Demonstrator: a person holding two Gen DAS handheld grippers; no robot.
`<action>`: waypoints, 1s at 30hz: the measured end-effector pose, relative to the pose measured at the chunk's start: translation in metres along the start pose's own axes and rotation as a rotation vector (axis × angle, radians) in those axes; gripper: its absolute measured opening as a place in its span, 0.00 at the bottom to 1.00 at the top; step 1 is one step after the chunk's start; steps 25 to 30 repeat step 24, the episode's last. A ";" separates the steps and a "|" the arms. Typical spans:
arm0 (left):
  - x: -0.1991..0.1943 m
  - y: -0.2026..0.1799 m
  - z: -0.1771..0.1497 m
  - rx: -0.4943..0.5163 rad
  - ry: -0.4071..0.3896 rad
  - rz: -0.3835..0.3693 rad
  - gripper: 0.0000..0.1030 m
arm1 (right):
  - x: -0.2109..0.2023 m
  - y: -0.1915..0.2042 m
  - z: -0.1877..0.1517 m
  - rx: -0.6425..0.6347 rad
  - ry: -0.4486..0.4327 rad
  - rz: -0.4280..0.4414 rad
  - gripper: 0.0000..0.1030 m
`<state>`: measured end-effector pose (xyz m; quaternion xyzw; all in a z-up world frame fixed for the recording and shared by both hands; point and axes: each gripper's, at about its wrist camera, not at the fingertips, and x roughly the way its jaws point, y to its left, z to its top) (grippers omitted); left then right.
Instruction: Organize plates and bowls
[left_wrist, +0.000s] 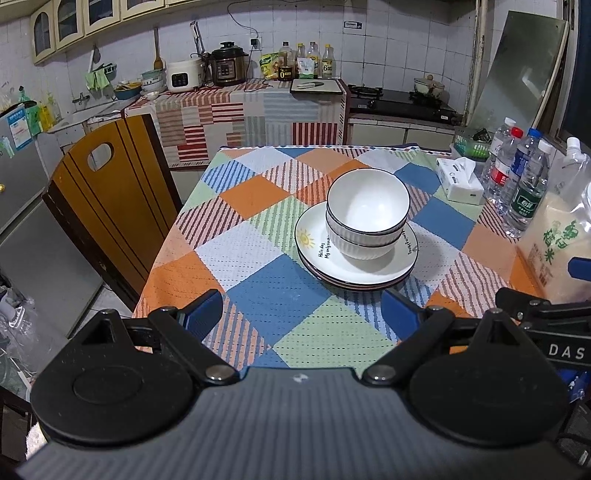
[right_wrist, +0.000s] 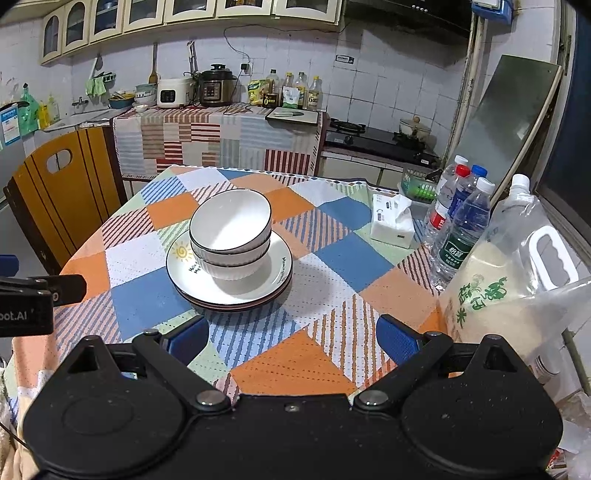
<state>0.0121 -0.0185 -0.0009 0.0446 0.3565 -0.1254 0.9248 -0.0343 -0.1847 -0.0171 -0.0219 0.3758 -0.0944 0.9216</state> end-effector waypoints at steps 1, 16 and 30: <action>0.000 -0.001 0.000 0.002 -0.001 0.003 0.90 | 0.000 0.000 0.000 0.000 0.001 0.000 0.96; 0.002 0.000 0.000 -0.004 0.015 0.010 0.93 | 0.004 -0.003 -0.001 0.001 0.016 -0.009 0.96; 0.001 -0.001 0.000 -0.001 0.017 0.007 0.93 | 0.005 -0.004 -0.001 0.001 0.017 -0.009 0.96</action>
